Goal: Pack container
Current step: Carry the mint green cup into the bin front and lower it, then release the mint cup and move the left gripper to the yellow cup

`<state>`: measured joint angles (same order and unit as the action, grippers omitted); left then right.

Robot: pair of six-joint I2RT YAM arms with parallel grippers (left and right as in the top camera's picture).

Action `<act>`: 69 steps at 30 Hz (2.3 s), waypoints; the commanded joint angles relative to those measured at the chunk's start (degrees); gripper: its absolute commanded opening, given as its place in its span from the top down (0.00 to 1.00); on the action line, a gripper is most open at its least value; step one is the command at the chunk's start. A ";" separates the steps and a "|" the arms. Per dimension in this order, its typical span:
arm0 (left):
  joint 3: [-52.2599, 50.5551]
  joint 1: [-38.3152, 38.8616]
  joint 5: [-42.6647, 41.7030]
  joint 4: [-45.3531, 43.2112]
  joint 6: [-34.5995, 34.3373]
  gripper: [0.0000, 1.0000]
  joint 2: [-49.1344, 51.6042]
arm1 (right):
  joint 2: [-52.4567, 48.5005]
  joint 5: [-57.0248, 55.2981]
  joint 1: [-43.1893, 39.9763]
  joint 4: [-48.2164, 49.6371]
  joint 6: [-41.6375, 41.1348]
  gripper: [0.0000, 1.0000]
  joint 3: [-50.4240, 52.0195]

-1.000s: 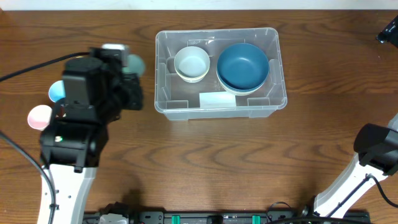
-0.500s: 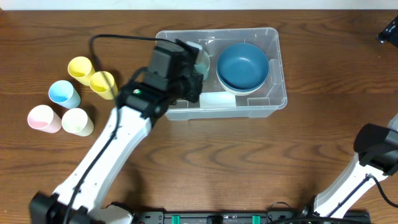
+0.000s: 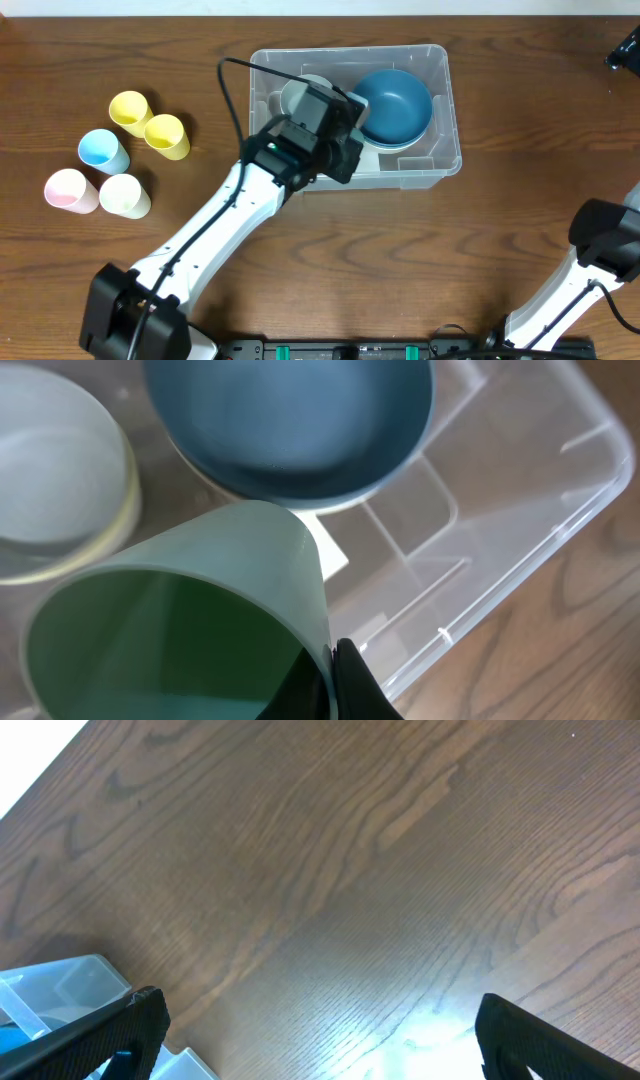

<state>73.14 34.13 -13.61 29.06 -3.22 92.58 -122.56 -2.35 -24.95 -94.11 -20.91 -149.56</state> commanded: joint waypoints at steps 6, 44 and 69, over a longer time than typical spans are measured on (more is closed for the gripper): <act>0.96 0.09 3.13 3.96 -0.46 0.94 1.64 | 0.07 -0.22 -0.26 -0.15 -0.92 0.01 -0.33; 0.79 0.72 3.08 0.61 -0.07 0.94 7.41 | 0.07 -0.20 -0.26 -0.15 -0.92 0.01 -0.33; 2.86 -0.66 3.15 0.72 -0.07 0.67 2.19 | 0.07 -0.20 -0.26 -0.15 -0.92 0.01 -0.33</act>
<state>73.14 34.46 -10.72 29.58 -3.20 98.96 -122.56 -2.35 -24.95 -94.11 -20.88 -149.56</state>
